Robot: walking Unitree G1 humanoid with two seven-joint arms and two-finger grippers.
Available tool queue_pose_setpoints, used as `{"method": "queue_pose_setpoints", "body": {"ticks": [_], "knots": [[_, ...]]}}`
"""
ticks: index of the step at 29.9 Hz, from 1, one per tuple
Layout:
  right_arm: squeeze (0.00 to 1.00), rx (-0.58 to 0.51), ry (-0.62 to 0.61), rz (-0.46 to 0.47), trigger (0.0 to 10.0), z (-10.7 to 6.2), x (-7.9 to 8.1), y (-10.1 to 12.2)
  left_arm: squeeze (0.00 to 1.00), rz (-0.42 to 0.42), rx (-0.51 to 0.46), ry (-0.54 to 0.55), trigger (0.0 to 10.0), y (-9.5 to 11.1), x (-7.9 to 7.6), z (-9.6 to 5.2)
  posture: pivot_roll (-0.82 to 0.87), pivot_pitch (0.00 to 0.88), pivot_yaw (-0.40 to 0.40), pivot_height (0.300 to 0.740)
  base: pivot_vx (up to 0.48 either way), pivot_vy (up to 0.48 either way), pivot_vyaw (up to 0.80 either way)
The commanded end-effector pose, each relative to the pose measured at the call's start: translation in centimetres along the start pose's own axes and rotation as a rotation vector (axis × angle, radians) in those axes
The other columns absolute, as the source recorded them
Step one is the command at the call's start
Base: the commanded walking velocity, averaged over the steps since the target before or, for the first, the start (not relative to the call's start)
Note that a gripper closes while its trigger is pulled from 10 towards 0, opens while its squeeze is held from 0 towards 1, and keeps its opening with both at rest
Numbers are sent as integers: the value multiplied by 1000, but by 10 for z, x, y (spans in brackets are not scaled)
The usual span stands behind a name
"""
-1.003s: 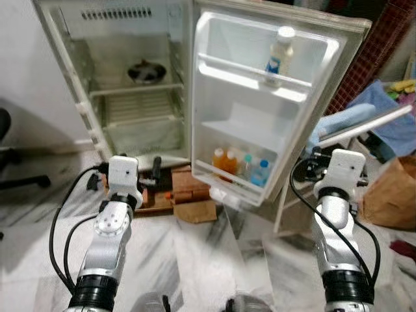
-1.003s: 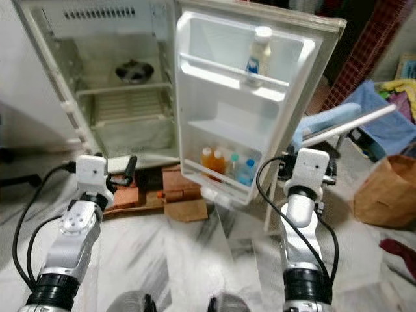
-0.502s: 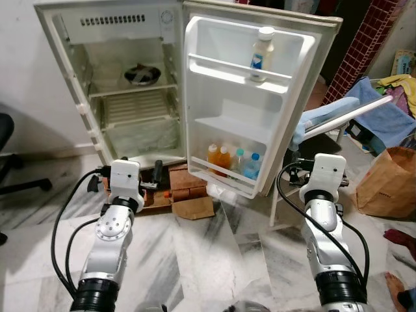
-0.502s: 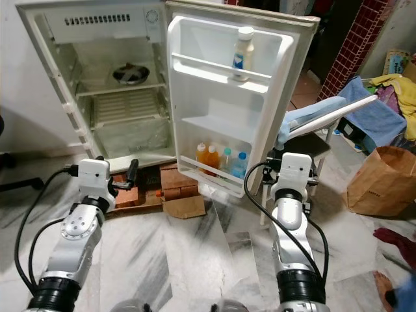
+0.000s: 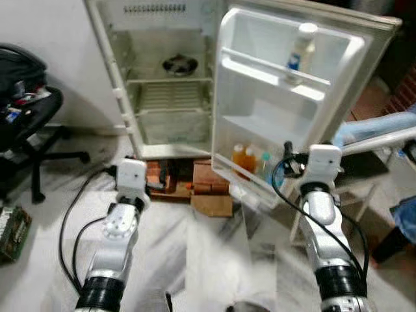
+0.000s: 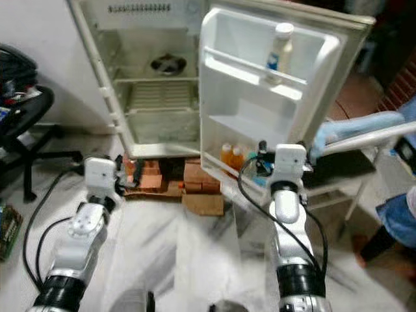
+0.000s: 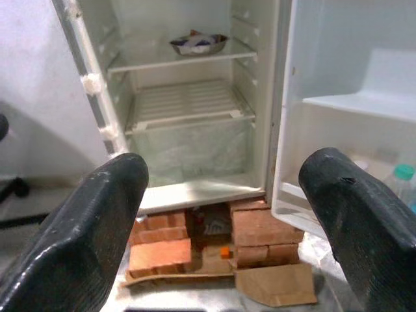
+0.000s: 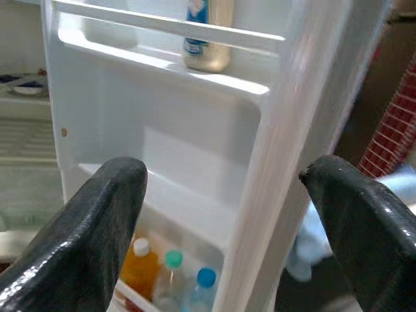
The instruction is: Restocking fridge
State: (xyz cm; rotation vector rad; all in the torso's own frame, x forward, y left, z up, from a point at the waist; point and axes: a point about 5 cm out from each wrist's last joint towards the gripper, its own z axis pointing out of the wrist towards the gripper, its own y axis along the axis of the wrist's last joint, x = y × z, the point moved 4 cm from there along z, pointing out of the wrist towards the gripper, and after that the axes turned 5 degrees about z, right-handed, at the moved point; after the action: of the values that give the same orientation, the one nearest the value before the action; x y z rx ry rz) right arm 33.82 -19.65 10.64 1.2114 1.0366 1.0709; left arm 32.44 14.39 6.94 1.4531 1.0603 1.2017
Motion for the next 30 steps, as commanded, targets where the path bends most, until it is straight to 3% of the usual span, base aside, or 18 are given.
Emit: {"method": "queue_pose_setpoints", "body": {"ticks": [1,6,9,16,21,30], "knots": [[0,-7,13,14,10000,1,6,2,0,17,2,13,10000,0,6,0,-4,0,-23,740,0,-472,456],[0,-15,66,30,10000,2,17,4,0,22,4,14,10000,-1,6,-1,-4,0,-25,740,0,-472,0],[0,-71,134,8,10000,-1,30,14,0,23,3,13,10000,0,5,-1,-5,0,-25,740,0,-472,769],[0,-77,135,29,10000,-1,32,16,0,23,10,9,10000,-3,4,-2,-4,0,-26,740,0,-472,735],[0,-81,189,57,10000,-1,41,17,0,24,23,10,10000,-5,3,-2,-4,0,-27,740,0,-472,0],[0,-143,186,51,10000,0,42,29,0,-10,78,65,10000,-16,13,-4,-7,0,-26,740,0,-472,0]]}}
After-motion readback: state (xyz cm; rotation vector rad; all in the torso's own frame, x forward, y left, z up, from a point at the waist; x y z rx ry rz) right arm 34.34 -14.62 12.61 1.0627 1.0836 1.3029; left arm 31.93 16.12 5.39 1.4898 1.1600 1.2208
